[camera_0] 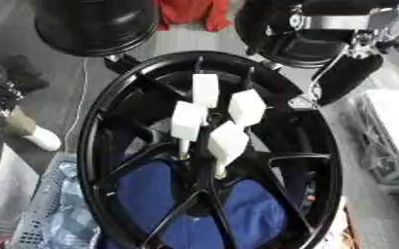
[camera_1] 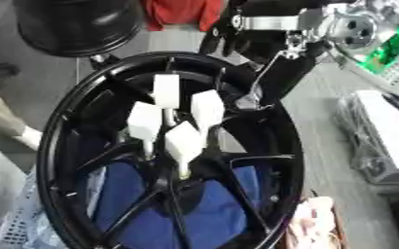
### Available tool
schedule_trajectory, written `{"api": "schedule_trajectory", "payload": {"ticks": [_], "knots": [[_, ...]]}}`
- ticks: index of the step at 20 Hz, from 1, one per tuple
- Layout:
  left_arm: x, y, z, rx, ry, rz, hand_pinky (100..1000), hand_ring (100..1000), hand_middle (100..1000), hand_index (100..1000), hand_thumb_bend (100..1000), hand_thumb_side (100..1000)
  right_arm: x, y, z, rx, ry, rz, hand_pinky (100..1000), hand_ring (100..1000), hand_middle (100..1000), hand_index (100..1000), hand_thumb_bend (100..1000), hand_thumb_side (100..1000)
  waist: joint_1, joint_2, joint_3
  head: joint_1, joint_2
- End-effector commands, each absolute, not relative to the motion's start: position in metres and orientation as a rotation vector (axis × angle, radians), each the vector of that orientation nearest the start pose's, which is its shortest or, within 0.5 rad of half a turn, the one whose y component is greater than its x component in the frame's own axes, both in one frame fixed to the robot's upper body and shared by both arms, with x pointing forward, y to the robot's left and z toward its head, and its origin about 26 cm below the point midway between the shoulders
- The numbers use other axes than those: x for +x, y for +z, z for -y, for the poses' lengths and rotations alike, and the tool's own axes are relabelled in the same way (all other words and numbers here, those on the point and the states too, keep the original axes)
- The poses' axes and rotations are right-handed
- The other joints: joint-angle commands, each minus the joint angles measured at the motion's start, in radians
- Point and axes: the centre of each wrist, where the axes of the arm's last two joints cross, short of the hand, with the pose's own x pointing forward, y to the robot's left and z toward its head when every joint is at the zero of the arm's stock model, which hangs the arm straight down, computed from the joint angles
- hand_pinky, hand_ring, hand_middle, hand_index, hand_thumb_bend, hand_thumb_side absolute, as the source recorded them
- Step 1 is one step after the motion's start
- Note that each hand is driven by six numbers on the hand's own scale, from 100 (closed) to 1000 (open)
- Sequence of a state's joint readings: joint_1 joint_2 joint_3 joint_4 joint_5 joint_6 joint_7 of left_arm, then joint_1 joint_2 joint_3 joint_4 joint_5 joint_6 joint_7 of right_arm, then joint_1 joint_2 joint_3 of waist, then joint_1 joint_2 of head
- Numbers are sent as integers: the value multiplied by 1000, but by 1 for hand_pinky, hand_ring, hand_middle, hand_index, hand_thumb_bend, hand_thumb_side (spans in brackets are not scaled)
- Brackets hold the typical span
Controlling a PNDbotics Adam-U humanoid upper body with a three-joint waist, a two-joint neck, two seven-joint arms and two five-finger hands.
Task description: Pull the pin out of the wheel hub.
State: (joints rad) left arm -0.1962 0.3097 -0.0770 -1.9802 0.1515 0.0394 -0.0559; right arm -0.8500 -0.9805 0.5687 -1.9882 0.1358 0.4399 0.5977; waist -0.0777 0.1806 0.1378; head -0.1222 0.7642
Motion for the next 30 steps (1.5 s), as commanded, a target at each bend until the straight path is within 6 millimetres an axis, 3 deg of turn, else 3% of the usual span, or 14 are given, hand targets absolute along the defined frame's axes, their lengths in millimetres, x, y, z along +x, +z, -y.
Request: {"api": "schedule_trajectory", "payload": {"ticks": [1, 10, 30], "knots": [[289, 170, -250, -79, -402, 2110, 852, 683, 641, 782, 100, 728, 295, 314, 205, -522, 1737, 1443, 814, 803, 822, 839, 434, 100, 0, -3, 1, -5, 6], [290, 170, -249, -80, -404, 2112, 852, 683, 640, 782, 100, 731, 295, 313, 201, -485, 1733, 1459, 804, 797, 822, 832, 440, 100, 1, 12, 4, -7, 6], [290, 170, -246, -88, -403, 2109, 854, 684, 640, 782, 100, 747, 295, 285, 190, -500, 1652, 1437, 795, 793, 821, 823, 413, 100, -2, 55, 13, -16, -1]]}}
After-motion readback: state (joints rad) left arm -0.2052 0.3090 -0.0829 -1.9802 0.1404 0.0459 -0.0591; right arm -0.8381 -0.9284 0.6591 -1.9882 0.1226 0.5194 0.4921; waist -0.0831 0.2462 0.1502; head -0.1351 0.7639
